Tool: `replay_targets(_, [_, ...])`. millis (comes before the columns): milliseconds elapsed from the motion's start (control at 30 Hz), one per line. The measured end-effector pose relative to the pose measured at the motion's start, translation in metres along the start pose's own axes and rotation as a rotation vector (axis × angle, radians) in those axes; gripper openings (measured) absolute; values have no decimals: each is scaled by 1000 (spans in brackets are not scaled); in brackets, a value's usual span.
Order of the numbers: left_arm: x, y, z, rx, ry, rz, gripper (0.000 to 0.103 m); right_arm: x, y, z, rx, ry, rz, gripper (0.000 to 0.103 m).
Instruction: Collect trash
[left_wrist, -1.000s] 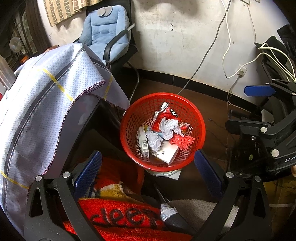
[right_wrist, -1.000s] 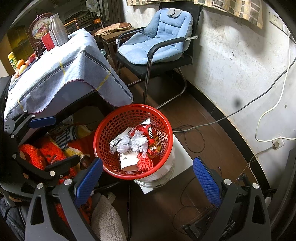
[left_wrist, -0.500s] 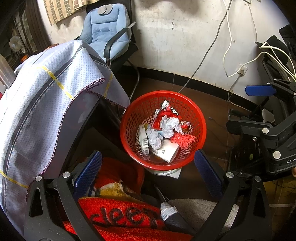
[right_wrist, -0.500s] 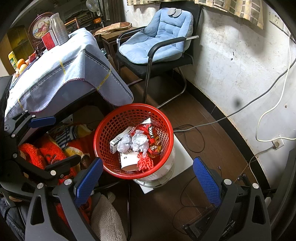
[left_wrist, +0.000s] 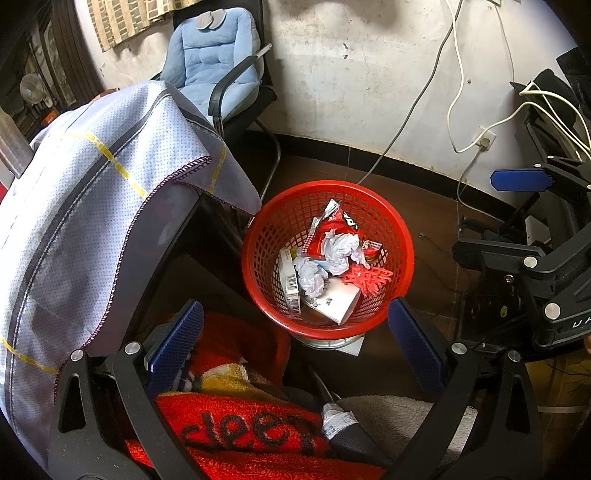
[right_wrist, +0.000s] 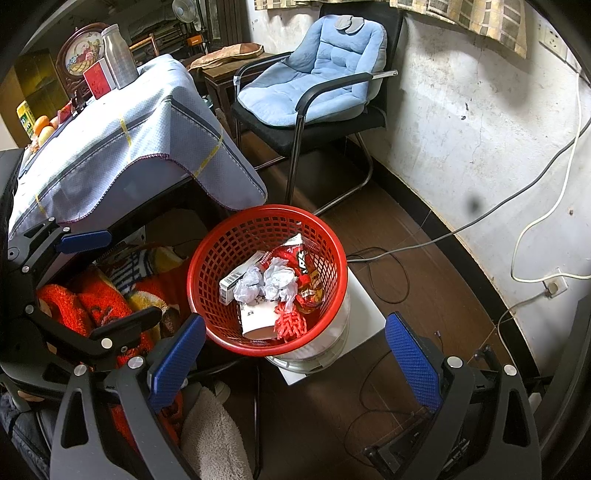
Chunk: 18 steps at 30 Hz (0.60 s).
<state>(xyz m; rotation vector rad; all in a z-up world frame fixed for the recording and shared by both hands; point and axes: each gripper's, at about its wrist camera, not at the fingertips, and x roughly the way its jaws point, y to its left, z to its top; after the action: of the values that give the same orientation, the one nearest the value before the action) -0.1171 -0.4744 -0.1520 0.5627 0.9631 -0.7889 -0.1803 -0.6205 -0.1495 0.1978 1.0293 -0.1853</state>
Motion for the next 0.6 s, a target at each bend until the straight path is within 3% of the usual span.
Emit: replay_targets(600, [2,2,1,-3,3,4,96,0,-1,-1,-1,-1,0,96])
